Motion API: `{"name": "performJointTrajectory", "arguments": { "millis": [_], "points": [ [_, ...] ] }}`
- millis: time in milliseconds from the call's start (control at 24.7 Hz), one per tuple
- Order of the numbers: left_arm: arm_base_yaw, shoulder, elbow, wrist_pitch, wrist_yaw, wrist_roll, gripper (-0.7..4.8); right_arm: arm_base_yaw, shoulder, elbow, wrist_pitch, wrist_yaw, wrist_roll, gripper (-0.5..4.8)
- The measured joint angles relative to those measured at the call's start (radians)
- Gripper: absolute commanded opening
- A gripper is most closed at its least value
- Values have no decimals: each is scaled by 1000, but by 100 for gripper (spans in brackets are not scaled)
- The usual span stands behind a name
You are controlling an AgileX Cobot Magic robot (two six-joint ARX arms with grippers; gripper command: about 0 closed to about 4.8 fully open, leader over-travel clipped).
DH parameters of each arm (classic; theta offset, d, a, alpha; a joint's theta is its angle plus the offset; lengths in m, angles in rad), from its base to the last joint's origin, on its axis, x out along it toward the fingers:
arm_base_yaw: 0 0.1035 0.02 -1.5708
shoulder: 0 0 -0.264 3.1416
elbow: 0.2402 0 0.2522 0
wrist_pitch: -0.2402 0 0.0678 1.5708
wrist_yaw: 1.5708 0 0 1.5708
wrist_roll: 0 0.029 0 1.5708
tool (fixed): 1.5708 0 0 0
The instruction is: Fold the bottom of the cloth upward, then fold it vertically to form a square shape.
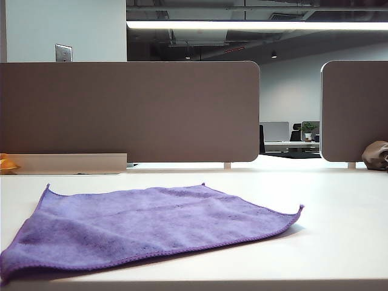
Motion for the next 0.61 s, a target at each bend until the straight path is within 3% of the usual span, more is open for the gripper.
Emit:
{"name": "performJointTrajectory", "arguments": {
  "millis": [122,162,608],
  "points": [
    [0,0,0,19,100,-1,-5,0,69,118,-22,-166,10,29],
    [0,0,0,22,104,-2,-5,0,74,144,-15,-175,10,55],
    [0,0,3,71,107,-2,-3,0,58,203,-40,-186,0,52]
  ]
}}
